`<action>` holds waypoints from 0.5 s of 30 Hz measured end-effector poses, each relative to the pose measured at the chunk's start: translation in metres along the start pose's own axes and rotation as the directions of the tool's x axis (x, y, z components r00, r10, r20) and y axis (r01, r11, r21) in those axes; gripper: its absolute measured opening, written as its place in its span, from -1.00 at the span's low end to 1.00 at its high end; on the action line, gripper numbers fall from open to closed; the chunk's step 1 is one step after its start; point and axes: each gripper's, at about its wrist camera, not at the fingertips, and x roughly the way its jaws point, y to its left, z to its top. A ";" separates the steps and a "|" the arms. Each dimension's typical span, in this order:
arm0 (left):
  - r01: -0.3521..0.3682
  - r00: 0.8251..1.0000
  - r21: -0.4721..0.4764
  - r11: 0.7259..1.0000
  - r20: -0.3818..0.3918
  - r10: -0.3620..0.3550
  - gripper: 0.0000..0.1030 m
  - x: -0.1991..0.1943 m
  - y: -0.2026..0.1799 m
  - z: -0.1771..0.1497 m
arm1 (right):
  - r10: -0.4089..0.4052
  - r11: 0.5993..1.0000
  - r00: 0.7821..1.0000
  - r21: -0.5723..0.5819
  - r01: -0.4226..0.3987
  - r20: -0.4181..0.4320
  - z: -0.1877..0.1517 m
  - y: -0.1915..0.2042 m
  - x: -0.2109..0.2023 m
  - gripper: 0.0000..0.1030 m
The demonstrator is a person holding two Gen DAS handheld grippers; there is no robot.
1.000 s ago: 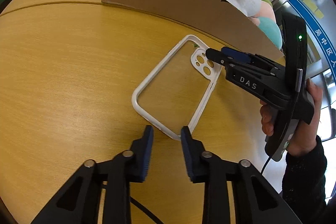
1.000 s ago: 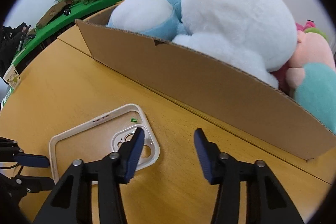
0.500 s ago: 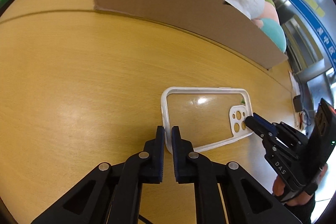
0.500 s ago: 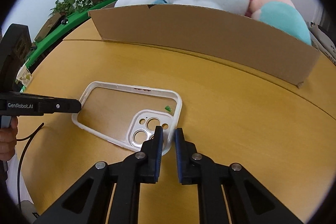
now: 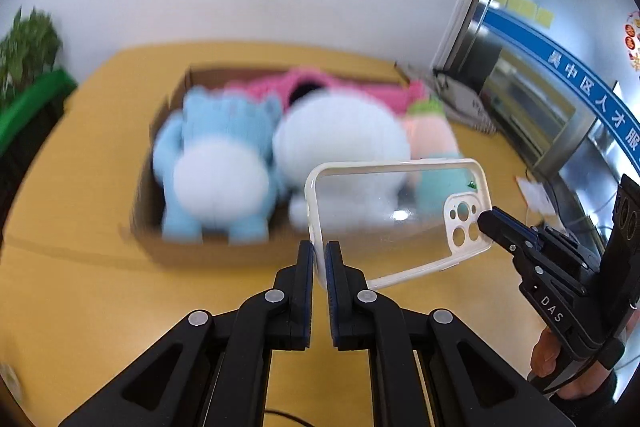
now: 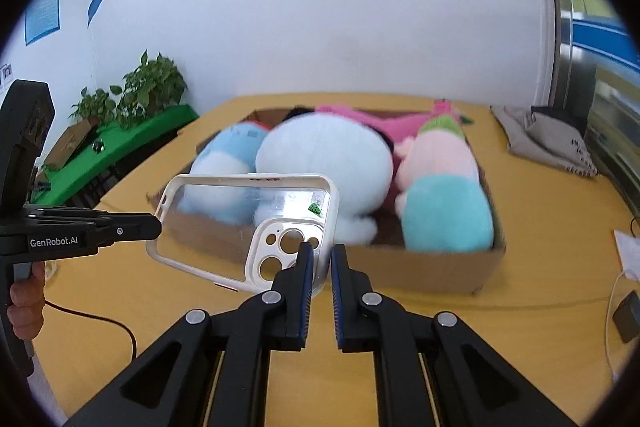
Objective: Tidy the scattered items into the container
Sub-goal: 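Lift the phone case over the box and open the right gripper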
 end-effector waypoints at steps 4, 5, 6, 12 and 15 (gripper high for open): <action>-0.011 0.997 0.048 0.999 0.076 0.008 -0.89 0.013 0.003 0.075 | -0.038 0.999 0.997 -0.006 0.039 0.073 0.062 -0.012 0.024 -0.84; -0.009 0.997 0.053 0.999 0.079 0.005 -0.89 0.020 0.005 0.091 | -0.041 0.999 0.996 0.002 0.041 0.077 0.076 -0.016 0.035 -0.84; -0.005 0.997 0.058 0.998 0.077 0.000 -0.89 0.029 0.011 0.106 | -0.045 0.999 0.996 0.012 0.044 0.073 0.088 -0.023 0.046 -0.84; -0.029 0.999 0.058 0.998 -0.023 0.031 -0.89 0.123 0.031 0.155 | -0.145 0.989 0.989 0.015 0.145 -0.032 0.121 -0.055 0.137 -0.84; -0.045 0.991 0.032 0.998 -0.123 0.049 -0.89 0.183 0.040 0.154 | -0.172 0.984 0.974 0.011 0.175 -0.150 0.111 -0.066 0.190 -0.84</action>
